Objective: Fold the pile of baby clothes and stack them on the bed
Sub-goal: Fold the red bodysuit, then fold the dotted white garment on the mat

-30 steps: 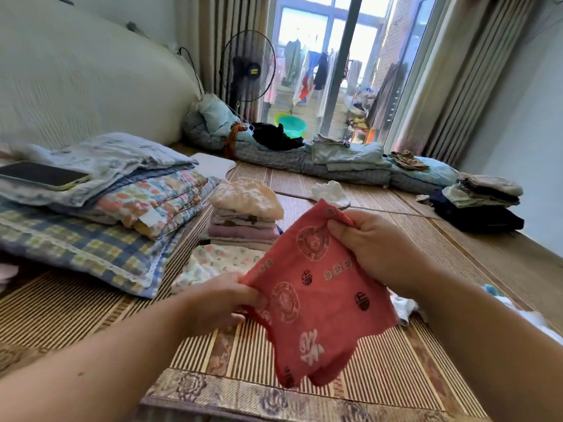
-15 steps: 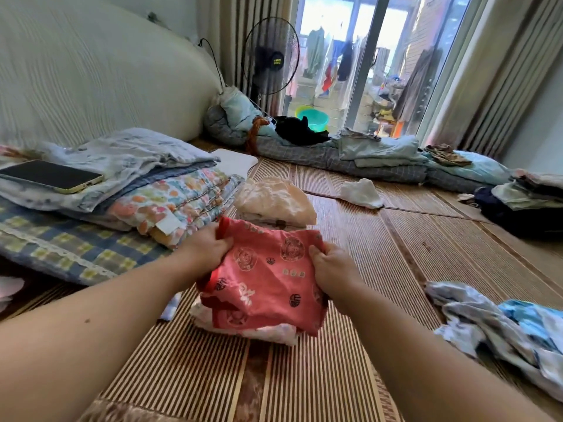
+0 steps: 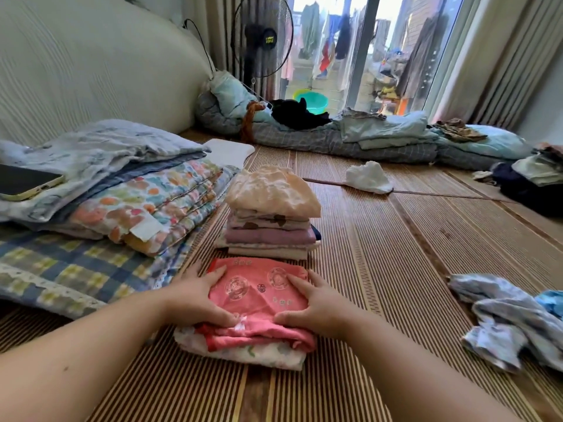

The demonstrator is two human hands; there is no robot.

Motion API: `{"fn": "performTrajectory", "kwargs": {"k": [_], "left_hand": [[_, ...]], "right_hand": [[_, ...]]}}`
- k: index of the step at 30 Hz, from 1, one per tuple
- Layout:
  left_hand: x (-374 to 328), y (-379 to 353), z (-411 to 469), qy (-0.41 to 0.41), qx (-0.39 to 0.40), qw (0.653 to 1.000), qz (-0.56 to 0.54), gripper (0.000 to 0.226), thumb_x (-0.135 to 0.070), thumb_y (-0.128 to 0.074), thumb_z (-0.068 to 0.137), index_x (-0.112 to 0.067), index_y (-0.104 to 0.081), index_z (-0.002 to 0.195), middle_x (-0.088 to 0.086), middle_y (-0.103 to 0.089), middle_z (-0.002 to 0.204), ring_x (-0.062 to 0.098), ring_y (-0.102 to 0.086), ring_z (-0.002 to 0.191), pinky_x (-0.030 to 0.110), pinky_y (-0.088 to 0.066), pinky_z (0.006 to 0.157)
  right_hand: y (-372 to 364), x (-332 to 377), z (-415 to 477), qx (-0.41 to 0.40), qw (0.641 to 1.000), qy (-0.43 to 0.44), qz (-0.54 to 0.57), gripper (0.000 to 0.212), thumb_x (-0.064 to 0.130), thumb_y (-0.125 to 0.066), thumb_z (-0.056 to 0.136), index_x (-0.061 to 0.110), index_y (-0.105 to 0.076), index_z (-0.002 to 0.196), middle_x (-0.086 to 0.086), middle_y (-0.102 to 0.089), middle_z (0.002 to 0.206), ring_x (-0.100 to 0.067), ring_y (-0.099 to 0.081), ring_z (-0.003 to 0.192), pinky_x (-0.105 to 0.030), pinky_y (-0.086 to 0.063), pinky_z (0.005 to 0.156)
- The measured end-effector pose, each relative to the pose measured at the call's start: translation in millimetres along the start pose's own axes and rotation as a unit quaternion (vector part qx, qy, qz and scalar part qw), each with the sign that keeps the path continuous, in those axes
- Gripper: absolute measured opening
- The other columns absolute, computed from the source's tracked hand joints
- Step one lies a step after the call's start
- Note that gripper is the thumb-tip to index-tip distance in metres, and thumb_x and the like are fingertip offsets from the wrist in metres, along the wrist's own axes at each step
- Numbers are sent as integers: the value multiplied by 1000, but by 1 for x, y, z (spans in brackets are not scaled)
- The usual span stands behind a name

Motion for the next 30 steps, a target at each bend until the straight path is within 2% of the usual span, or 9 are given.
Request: {"fn": "performTrajectory", "kwargs": {"k": [2,4,8,10,12,16,21,25,30], "left_hand": [[-6,6,-10,-6,-16,1000,-8,139,-81,-71,36,-46,3,149,4,19,159,34,5,147,50,-7,119],[-28,10,-24,-35,-53,998,8,127,-78,-69,49,-50,6,147,-1,23,158,33,13,146,56,-5,118],[-99,0,-51,-112,-107,988,11,122,-86,-59,51,-54,12,144,-10,27,155,29,18,145,59,-4,114],[-147,-13,-63,-165,-126,978,-6,112,-74,-67,61,-55,5,144,-13,23,156,26,16,145,59,-7,115],[-198,-37,-76,-221,-117,968,-2,102,-61,-70,70,-54,-2,146,-13,17,157,23,13,146,56,-10,117],[-306,-103,-100,-309,-46,949,49,96,-52,-69,77,-54,-1,145,-15,13,158,21,12,147,51,-7,119],[-406,-162,-101,-354,-27,928,112,91,-51,-66,80,-46,-5,149,-11,1,160,19,0,147,41,-10,118],[-461,-191,-76,-378,-32,908,180,88,-55,-60,80,-43,-7,150,-7,-5,161,22,-3,148,43,-10,120],[-523,-188,-31,-370,-78,908,177,80,-45,-50,91,-36,1,152,-7,1,162,26,-2,148,50,-11,119]], "right_hand": [[8,-2,-11,-17,1000,2,4,111,83,-61,57,48,-8,149,8,11,161,-28,-12,147,-48,-18,118],[23,-8,-31,-49,999,6,10,110,80,-62,59,50,-5,148,9,11,161,-27,-10,147,-51,-19,115],[60,-36,-90,-130,991,-4,12,106,71,-66,65,47,-4,148,10,7,161,-23,-9,148,-50,-21,116],[77,-65,-126,-170,985,-24,-12,103,66,-67,70,43,-5,149,7,2,161,-22,-13,147,-48,-24,116],[90,-103,-158,-194,979,-54,-31,97,62,-66,75,40,-8,150,4,-3,161,-21,-17,147,-45,-24,117],[106,-194,-220,-252,958,-136,-20,88,55,-65,80,37,-16,150,0,-16,159,-21,-26,143,-42,-32,113],[106,-290,-261,-256,936,-241,10,85,52,-64,80,31,-20,150,-3,-24,155,-24,-29,140,-39,-32,112],[112,-352,-281,-289,906,-307,27,78,48,-61,82,30,-24,148,-2,-32,151,-26,-35,136,-41,-35,109],[96,-388,-273,-270,914,-301,37,70,44,-57,85,32,-29,147,2,-33,150,-25,-31,137,-42,-31,112]]}}
Point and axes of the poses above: each hand's wrist, its own z-axis towards the middle knuckle, its own y-axis out of the back of the hand, x = y × z, the point moved 9 cm from there along z, towards the middle knuckle
